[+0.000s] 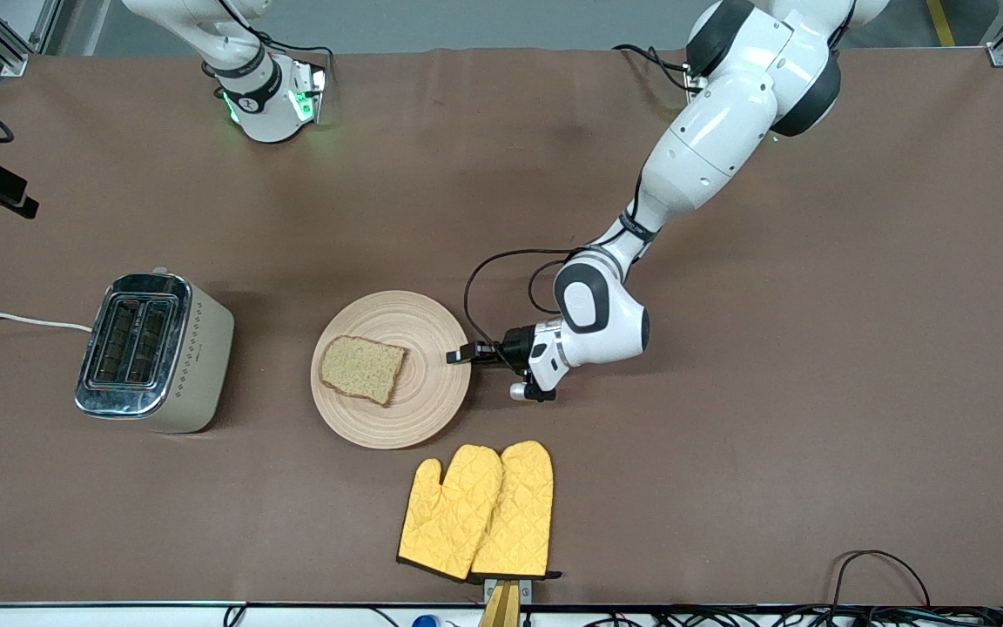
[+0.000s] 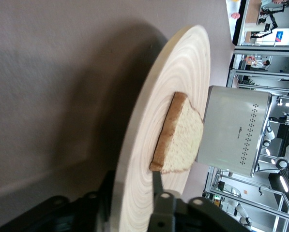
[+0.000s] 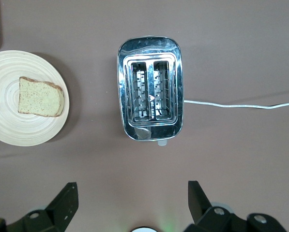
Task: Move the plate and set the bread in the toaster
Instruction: 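Release the plate and withdraw the left gripper while the right gripper approaches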
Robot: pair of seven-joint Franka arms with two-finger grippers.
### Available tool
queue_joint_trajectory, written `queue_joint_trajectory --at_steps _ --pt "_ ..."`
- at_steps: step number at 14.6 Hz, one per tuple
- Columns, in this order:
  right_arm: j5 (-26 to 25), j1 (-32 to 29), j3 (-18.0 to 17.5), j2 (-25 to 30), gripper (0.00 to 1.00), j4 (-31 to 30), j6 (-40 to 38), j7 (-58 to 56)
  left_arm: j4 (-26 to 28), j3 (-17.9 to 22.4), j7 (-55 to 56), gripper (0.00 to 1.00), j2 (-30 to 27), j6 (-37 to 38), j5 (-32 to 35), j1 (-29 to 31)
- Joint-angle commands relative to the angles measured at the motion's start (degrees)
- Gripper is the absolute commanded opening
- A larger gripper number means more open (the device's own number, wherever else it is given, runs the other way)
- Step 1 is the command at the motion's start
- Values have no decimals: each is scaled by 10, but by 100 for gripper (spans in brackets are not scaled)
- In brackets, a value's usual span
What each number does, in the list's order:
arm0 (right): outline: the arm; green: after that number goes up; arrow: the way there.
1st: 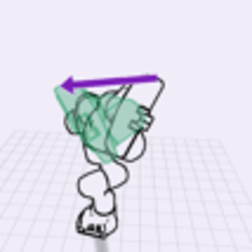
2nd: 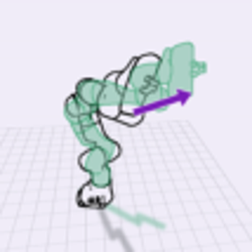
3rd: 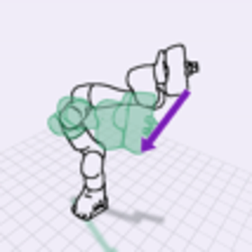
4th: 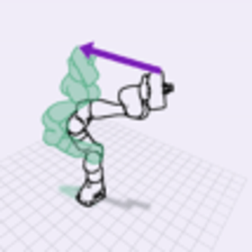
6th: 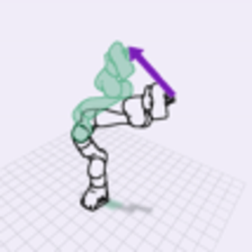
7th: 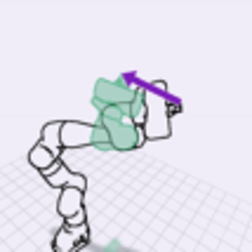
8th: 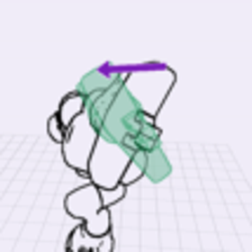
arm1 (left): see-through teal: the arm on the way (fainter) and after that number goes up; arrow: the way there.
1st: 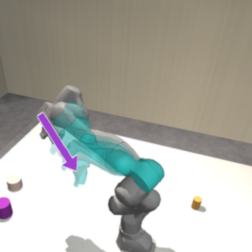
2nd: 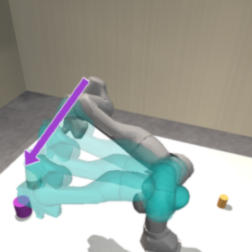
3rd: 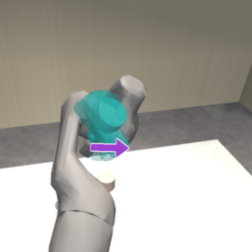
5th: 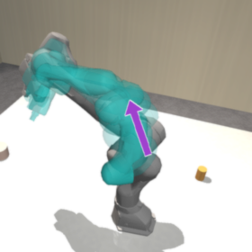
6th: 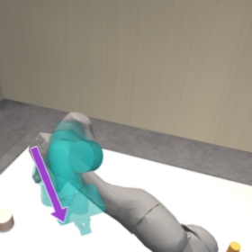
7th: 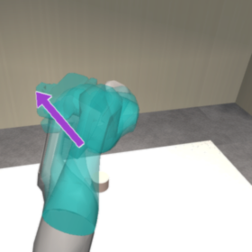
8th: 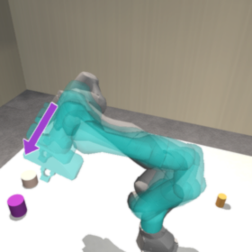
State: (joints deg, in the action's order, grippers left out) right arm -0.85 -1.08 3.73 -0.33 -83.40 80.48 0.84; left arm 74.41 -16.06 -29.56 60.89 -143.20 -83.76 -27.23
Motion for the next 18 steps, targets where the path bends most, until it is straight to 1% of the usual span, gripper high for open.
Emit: queue_joint_trajectory --at_steps 1,3,5,7,9,11,12,14,16,18 --pt "6 -2 -2 -3 100 7 -6 11 -4 16 7 100 -18 -1 43 9" --pt "15 -2 -3 -3 100 3 -1 7 3 17 34 100 -30 7 97 42" --pt "44 -1 -1 -5 100 1 6 7 5 17 77 100 -48 43 159 67" --pt "45 6 -2 -5 100 -1 26 11 5 17 112 100 -65 86 246 108" --pt "45 12 -2 -8 100 -8 27 11 5 17 145 100 -86 138 327 152" --pt "38 52 -1 -8 100 -8 25 20 5 17 155 100 -106 188 389 190" --pt "44 59 -2 -14 100 -12 34 44 5 17 156 100 -118 208 414 208" --pt "53 73 -3 -28 100 -22 59 54 4 18 157 100 -140 250 475 240" --pt "84 81 -3 -60 100 -30 79 55 4 17 172 100 -171 282 560 264" --pt "89 96 -2 -70 100 -61 114 58 4 17 200 100 -205 311 641 280"
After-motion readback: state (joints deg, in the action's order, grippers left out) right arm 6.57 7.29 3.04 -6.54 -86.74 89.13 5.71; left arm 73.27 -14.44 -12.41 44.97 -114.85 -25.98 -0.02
